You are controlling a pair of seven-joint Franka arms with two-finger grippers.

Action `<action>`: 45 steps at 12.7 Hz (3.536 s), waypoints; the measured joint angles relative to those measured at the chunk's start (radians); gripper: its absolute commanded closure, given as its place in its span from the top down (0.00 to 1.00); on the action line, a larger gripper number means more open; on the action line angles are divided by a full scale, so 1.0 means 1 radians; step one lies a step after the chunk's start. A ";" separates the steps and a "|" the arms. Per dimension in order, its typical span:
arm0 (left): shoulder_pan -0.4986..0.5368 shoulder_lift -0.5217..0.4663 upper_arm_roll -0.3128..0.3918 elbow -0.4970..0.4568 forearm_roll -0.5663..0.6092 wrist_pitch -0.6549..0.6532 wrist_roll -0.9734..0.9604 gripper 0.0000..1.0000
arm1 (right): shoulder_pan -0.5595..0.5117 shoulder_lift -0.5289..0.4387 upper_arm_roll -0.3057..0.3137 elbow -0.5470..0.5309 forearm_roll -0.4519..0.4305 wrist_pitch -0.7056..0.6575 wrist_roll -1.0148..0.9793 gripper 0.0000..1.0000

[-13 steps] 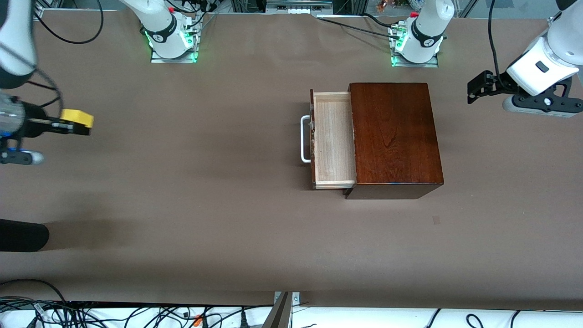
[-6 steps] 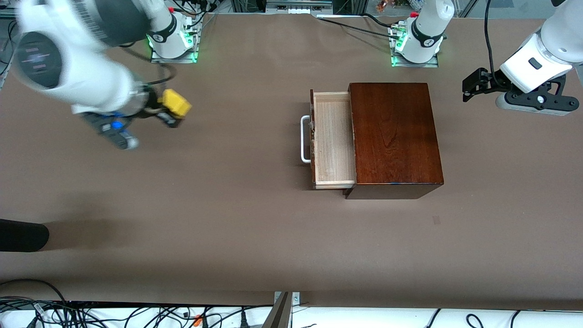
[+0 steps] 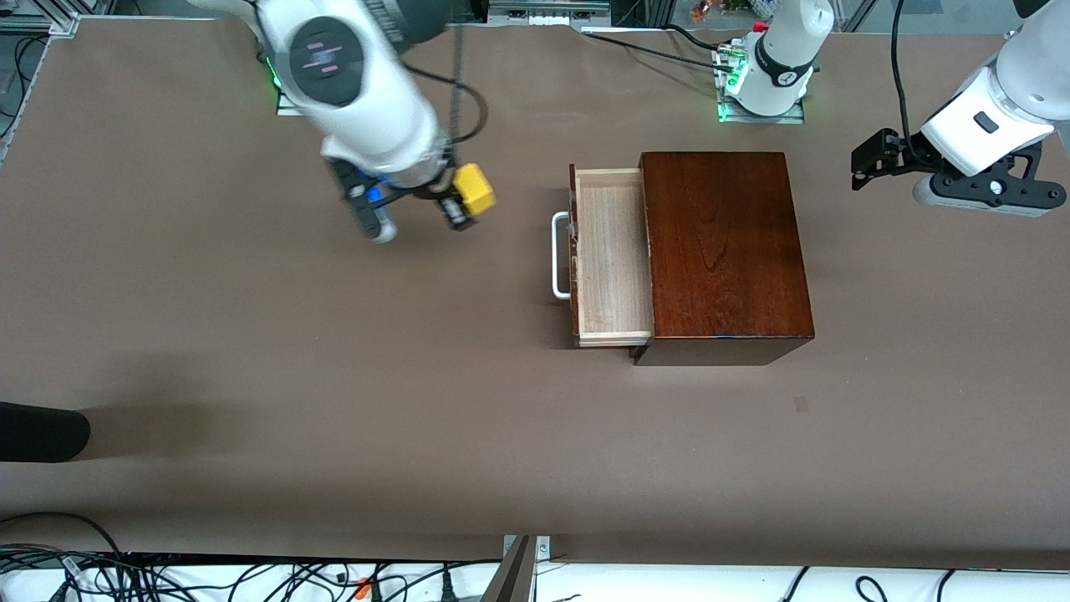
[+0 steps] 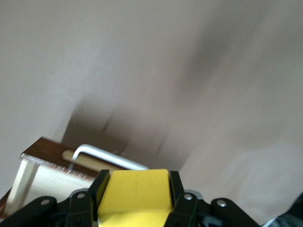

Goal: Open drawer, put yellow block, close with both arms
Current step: 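Lift the yellow cube and carry it over the open drawer, then lower the cube into the drawer and open the right gripper, then withdraw the right gripper while the left gripper moves to the drawer front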

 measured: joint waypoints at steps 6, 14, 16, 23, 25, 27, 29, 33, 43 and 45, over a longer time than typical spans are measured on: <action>0.001 0.003 0.002 0.002 0.000 0.000 -0.001 1.00 | 0.138 0.208 0.000 0.157 0.001 0.141 0.365 0.00; 0.001 0.007 0.002 0.006 0.000 0.000 -0.012 1.00 | 0.185 0.384 0.037 0.174 0.001 0.340 0.527 0.00; 0.001 0.007 0.002 0.007 0.000 0.000 -0.014 1.00 | 0.185 0.411 0.044 0.176 0.001 0.362 0.534 0.00; 0.001 0.007 0.001 0.007 0.000 0.000 -0.015 1.00 | 0.186 0.447 0.053 0.181 0.001 0.371 0.555 1.00; 0.001 0.007 0.000 0.009 0.000 0.000 -0.015 1.00 | 0.185 0.440 0.049 0.201 0.001 0.331 0.558 1.00; 0.001 0.007 0.000 0.012 0.000 0.000 -0.015 1.00 | 0.175 0.410 0.038 0.246 0.001 0.244 0.558 1.00; -0.004 0.009 -0.002 0.012 0.000 -0.001 -0.015 1.00 | 0.139 0.332 0.029 0.278 0.001 0.148 0.510 1.00; -0.011 0.011 -0.011 0.013 0.000 -0.032 -0.013 1.00 | -0.015 0.170 0.024 0.281 0.001 -0.088 0.129 1.00; -0.034 0.200 -0.290 0.021 -0.151 0.040 0.281 1.00 | -0.105 -0.118 -0.277 0.015 -0.177 -0.319 -1.035 1.00; -0.037 0.261 -0.348 0.024 -0.175 0.149 0.387 1.00 | -0.115 -0.217 -0.300 -0.122 -0.244 -0.243 -1.181 1.00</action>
